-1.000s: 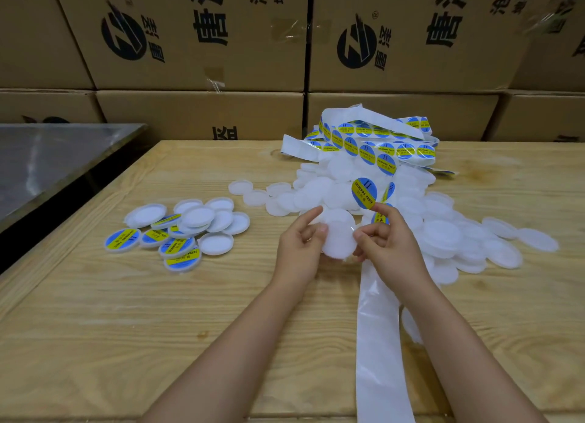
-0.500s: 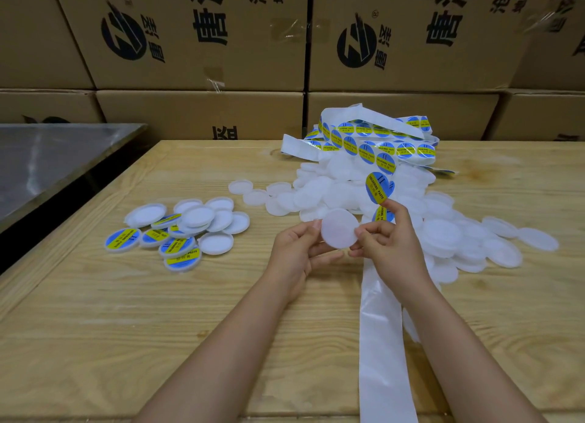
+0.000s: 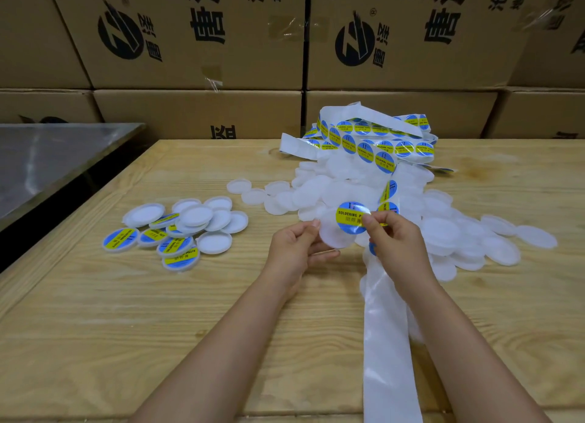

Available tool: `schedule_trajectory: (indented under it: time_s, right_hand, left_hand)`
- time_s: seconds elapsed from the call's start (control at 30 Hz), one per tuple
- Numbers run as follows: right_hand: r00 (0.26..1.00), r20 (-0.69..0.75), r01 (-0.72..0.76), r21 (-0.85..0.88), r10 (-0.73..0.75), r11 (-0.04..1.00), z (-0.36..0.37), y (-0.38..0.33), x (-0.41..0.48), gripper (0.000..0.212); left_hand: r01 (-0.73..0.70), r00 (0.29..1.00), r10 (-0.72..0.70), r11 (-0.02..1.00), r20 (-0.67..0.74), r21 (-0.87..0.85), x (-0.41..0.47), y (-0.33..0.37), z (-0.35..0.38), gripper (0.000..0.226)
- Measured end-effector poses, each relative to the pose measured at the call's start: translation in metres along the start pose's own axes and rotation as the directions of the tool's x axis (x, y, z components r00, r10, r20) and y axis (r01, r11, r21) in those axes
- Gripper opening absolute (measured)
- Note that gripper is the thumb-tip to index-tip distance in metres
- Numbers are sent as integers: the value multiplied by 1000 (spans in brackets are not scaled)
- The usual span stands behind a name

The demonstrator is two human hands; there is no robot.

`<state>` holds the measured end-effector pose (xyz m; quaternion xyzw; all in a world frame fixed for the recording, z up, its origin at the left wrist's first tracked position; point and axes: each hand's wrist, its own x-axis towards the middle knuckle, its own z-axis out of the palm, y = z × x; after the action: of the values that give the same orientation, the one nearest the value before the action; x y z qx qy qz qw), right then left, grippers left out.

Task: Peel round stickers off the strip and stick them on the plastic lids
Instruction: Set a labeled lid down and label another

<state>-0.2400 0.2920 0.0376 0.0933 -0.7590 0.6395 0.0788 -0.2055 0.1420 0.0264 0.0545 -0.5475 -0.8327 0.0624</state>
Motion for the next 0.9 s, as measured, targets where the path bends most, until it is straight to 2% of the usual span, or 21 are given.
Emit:
schedule_trajectory:
  time_s: [0.33, 0.9]
  right_hand:
    - [997, 77, -25, -58, 29, 998, 4, -6, -5, 14]
    - [998, 52, 40, -229, -29, 973, 4, -3, -4, 16]
  left_hand:
    - [-12, 999, 11, 1000, 50, 20, -2, 0, 1, 23]
    - [2, 999, -3, 1000, 32, 23, -3, 0, 3, 22]
